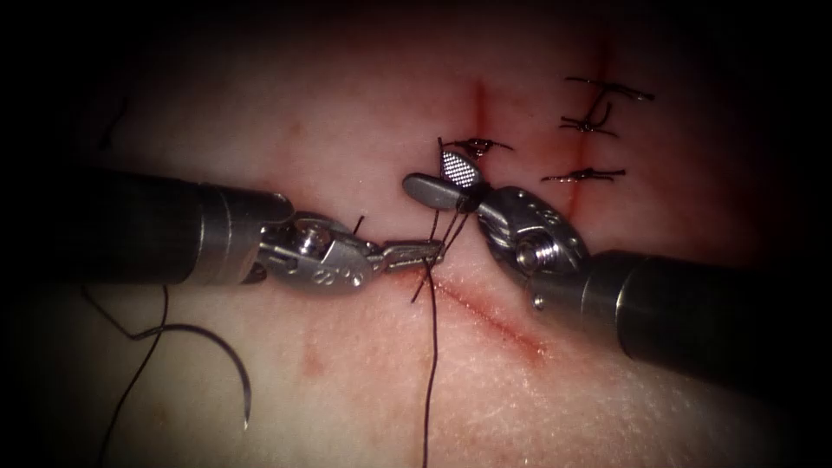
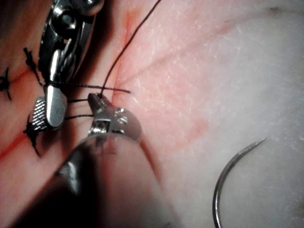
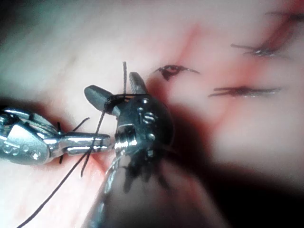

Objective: Wound Closure
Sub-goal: Grab the suture tail with the right tool, then pull the right arm down and the left arm up to tie the suture.

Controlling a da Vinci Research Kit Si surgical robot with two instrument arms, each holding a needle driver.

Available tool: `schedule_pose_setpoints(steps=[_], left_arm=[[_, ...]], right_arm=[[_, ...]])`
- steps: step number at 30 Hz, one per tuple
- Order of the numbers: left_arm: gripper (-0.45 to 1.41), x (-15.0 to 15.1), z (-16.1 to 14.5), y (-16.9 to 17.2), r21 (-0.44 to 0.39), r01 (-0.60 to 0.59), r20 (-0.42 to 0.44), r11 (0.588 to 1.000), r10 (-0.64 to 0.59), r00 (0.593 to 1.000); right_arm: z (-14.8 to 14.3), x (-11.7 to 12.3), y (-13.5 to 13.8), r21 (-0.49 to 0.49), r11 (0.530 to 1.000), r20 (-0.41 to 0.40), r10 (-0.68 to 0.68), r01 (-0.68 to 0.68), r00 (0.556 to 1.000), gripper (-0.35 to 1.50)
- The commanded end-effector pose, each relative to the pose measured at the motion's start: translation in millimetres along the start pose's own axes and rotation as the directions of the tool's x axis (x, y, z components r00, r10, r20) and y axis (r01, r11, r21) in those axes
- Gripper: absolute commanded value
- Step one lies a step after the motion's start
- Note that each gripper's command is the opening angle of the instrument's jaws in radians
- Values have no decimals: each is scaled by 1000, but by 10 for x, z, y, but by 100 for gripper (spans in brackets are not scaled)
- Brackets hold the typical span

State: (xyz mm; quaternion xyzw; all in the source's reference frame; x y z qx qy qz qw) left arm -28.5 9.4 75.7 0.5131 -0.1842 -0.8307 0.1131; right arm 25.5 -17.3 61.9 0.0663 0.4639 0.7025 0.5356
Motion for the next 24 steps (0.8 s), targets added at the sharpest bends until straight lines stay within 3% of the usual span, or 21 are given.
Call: schedule_pose_setpoints(steps=[1,2,4,5,6,9,13,18,24], left_arm=[[-45,-1,6,4,-3,0,-1,1000,0,1000],[-45,-1,6,4,-3,0,-1,1000,0,1000],[-45,-1,5,4,-4,-1,-2,1000,1,1000],[-45,-1,4,5,-4,-1,-2,1000,1,1000],[-45,-2,3,5,-5,-1,-3,1000,1,1000],[-45,-3,-1,5,-8,-3,-10,1000,2,1000],[-45,-6,-11,4,-11,-2,-1,1000,2,1000],[-45,-10,-33,-9,-23,-1,15,1000,1,1000],[-45,-12,-58,-31,-17,13,31,1000,-12,999]], right_arm=[[13,-2,-5,3,1000,0,5,-5,1000,79],[14,-3,-5,5,1000,0,4,-4,1000,77],[16,-6,-5,0,1000,13,1,-1,1000,52],[16,-6,-5,-1,1000,15,0,0,1000,22],[15,-6,-4,-8,1000,21,-1,1,1000,-32],[12,-4,-5,-50,999,10,8,-7,1000,-35],[1,-7,-16,-35,998,-16,-45,44,999,-35],[-25,-30,-41,15,994,-46,-105,106,993,-35],[-60,-56,-54,62,985,-138,-151,161,979,-35]])
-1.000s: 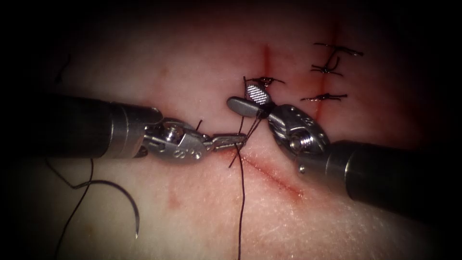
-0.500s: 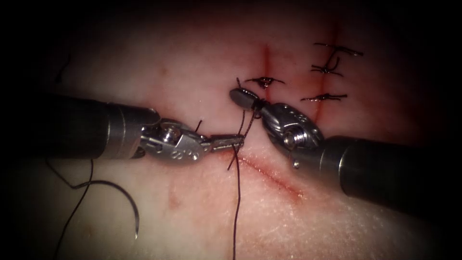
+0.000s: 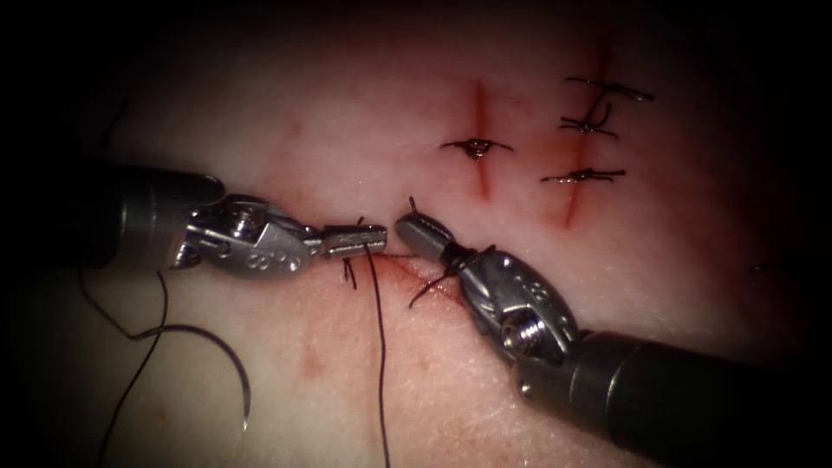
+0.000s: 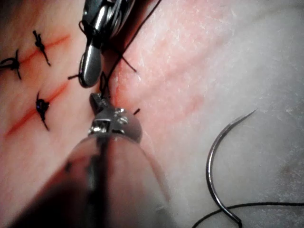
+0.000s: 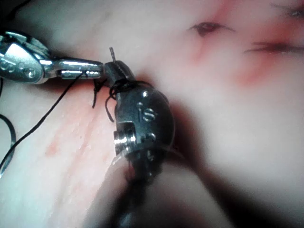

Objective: Wound Closure
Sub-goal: Pull the right arm down and the left arm up to tie the suture.

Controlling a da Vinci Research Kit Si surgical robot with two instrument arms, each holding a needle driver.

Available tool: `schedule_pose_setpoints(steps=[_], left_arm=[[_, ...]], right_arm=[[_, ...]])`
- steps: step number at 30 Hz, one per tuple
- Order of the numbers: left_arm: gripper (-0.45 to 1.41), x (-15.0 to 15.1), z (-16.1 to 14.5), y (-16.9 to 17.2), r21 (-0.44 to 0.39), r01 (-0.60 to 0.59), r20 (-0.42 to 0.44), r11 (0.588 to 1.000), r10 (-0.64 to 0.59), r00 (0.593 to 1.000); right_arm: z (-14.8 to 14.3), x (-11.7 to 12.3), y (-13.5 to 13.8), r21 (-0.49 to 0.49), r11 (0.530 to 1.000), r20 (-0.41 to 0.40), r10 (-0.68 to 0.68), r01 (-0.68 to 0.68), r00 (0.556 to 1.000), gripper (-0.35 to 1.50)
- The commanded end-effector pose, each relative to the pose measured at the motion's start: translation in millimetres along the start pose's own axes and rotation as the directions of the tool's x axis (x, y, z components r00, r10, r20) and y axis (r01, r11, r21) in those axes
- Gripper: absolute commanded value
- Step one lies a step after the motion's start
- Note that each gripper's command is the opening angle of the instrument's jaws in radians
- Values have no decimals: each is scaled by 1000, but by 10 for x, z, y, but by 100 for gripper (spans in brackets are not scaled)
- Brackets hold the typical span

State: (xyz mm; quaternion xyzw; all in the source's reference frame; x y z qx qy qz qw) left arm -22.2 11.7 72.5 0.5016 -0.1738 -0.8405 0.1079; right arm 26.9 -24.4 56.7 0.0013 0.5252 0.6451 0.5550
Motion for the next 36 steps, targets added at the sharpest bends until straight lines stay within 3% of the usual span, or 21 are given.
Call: schedule_pose_setpoints(steps=[1,5,7,8,12,15,19,22,30,36], left_arm=[[-45,-2,3,-2,1,-5,4,1000,5,1000],[-45,-6,-1,-26,-4,-12,26,1000,13,1000],[-45,-8,4,-55,-8,-27,44,1000,27,999],[-45,-8,11,-78,-6,-30,52,1000,30,998],[-45,-9,32,-116,0,-23,35,1000,23,999],[-45,-11,61,-139,10,-32,39,999,32,999],[-45,-15,89,-154,-3,-35,32,999,35,999],[-45,-24,113,-167,-4,-36,24,999,36,999],[-45,-57,122,-186,-5,-25,24,1000,25,999],[-45,-64,125,-191,2,-21,26,1000,21,999]], right_arm=[[-7,-16,-10,5,1000,-15,-9,9,1000,-35],[-27,-32,-16,6,999,-26,-40,40,999,-35],[-40,-42,-22,5,998,-31,-65,66,997,-35],[-45,-46,-26,2,997,-34,-80,80,996,-35],[-48,-52,-38,-20,990,-43,-141,140,989,-35],[-47,-61,-52,-104,952,-28,-293,289,956,-35],[-54,-68,-67,-186,885,-9,-436,427,900,-35],[-61,-77,-86,-230,808,22,-553,542,833,-35],[-65,-88,-97,-216,804,35,-560,554,828,-35],[-61,-87,-101,-208,786,41,-587,582,809,-35]])
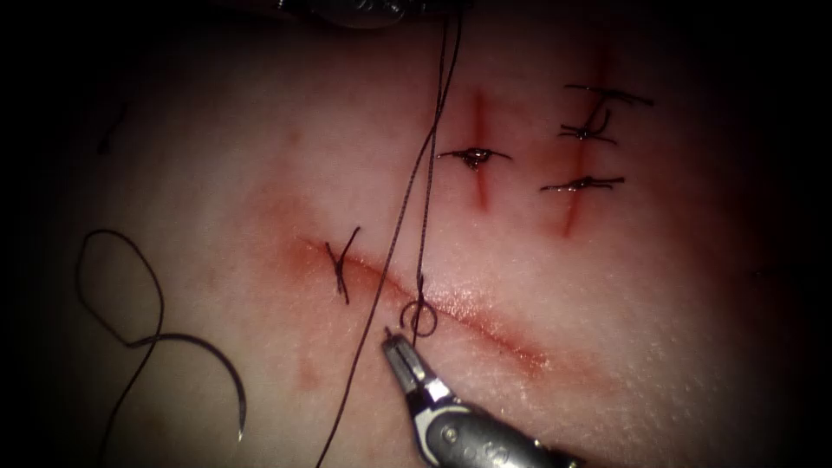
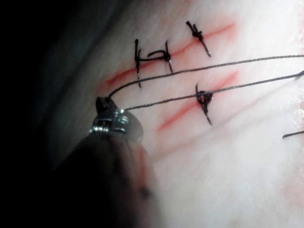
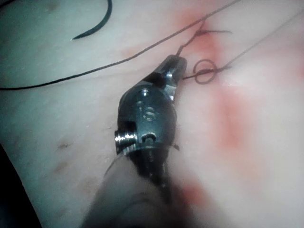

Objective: Wound Closure
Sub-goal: Pull the right arm down and the left arm up to tie the suture.

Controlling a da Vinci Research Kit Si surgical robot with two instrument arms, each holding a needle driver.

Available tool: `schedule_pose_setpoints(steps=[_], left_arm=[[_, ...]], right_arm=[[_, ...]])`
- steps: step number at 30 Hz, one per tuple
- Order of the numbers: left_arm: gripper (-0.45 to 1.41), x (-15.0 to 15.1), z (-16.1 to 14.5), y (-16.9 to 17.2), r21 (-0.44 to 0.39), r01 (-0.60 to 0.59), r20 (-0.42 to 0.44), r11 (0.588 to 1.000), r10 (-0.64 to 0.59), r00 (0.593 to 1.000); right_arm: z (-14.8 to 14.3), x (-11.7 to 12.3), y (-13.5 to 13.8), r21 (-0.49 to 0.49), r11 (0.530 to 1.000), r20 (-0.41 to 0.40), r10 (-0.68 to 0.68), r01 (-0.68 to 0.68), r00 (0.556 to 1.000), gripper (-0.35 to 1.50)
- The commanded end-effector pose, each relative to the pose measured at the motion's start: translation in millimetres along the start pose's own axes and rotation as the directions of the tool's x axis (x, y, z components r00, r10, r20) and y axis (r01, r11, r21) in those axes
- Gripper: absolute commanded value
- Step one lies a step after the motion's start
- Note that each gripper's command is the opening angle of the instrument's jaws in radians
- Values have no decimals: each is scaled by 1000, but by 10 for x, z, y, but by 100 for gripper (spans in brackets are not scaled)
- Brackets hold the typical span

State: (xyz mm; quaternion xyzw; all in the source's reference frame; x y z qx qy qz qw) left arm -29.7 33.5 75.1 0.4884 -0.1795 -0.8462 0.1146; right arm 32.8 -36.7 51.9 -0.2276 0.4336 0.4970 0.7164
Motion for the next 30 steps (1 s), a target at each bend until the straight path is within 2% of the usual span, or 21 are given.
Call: schedule_pose_setpoints(steps=[1,9,24,30], left_arm=[[-45,-2,8,-3,4,1,0,1000,-1,1000],[-45,-5,26,-26,42,1,8,999,-1,1000],[-45,-7,27,-31,46,0,0,999,0,1000],[-45,-9,34,-37,50,-5,5,999,5,1000]], right_arm=[[9,2,-10,5,1000,-7,-10,10,1000,-35],[10,6,-27,27,998,-18,-59,59,998,-35],[-38,-13,-85,112,988,-2,-108,108,994,-35],[-33,-19,-82,118,987,6,-112,111,994,-35]])
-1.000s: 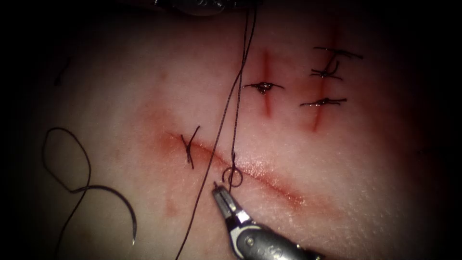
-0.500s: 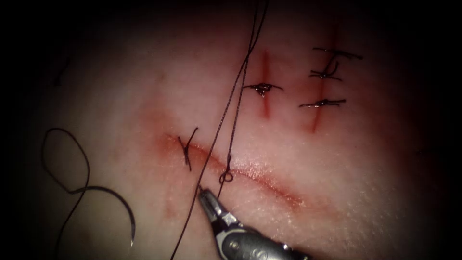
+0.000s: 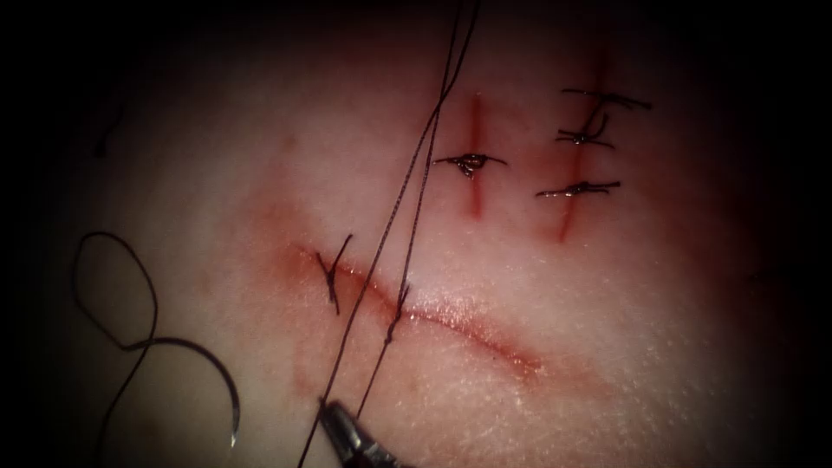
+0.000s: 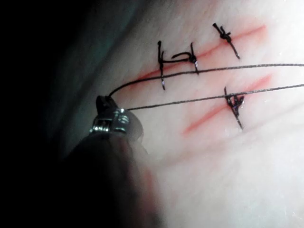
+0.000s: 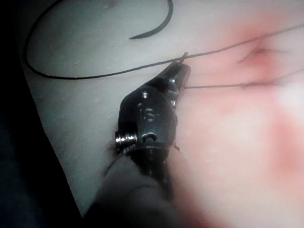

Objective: Wound Closure
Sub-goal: Pull the right arm down and the left arm up to tie the suture, then loop the suture once around the right arm clockwise.

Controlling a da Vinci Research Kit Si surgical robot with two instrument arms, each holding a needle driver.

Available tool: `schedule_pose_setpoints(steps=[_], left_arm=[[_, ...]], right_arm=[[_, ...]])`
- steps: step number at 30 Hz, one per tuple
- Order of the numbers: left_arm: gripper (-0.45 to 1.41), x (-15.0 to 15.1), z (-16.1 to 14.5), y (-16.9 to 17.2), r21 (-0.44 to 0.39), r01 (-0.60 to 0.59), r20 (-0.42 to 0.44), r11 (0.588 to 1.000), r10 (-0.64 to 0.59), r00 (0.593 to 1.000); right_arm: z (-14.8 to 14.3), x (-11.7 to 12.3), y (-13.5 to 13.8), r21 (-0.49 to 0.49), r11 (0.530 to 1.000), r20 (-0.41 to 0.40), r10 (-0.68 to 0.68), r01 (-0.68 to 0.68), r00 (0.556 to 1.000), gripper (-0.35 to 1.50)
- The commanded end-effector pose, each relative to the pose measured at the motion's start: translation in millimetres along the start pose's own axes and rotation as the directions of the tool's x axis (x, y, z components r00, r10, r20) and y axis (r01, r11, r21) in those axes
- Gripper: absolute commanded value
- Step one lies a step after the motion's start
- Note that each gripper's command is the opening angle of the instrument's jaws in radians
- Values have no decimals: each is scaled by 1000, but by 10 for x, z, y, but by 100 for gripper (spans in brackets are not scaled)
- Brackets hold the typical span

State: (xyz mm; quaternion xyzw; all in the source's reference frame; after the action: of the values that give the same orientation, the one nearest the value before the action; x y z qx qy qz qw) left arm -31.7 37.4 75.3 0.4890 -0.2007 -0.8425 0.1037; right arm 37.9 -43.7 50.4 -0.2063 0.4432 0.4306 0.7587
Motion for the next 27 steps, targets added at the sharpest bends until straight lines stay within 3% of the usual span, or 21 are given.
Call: schedule_pose_setpoints(steps=[1,13,19,24,25,26,27], left_arm=[[-45,-3,9,-3,3,-1,1,1000,1,1000],[-45,-34,39,-18,39,-20,33,999,19,999],[-45,-60,48,-15,50,-36,44,998,34,998],[-45,-60,42,1,51,1,33,999,-3,999],[-45,-51,31,12,38,46,-22,998,-46,999],[-45,-47,25,17,26,58,-43,998,-57,997],[-45,-42,18,22,16,77,-59,997,-76,995]], right_arm=[[8,-2,-4,1,1000,-1,2,-2,1000,-35],[14,2,32,-21,1000,21,16,-15,1000,-35],[10,-8,16,-3,1000,36,23,-23,999,-35],[11,-3,18,55,997,17,51,-51,999,-35],[13,1,23,63,996,1,57,-57,998,46],[14,4,26,69,996,-13,61,-60,998,100],[14,6,29,83,995,-20,64,-62,998,115]])
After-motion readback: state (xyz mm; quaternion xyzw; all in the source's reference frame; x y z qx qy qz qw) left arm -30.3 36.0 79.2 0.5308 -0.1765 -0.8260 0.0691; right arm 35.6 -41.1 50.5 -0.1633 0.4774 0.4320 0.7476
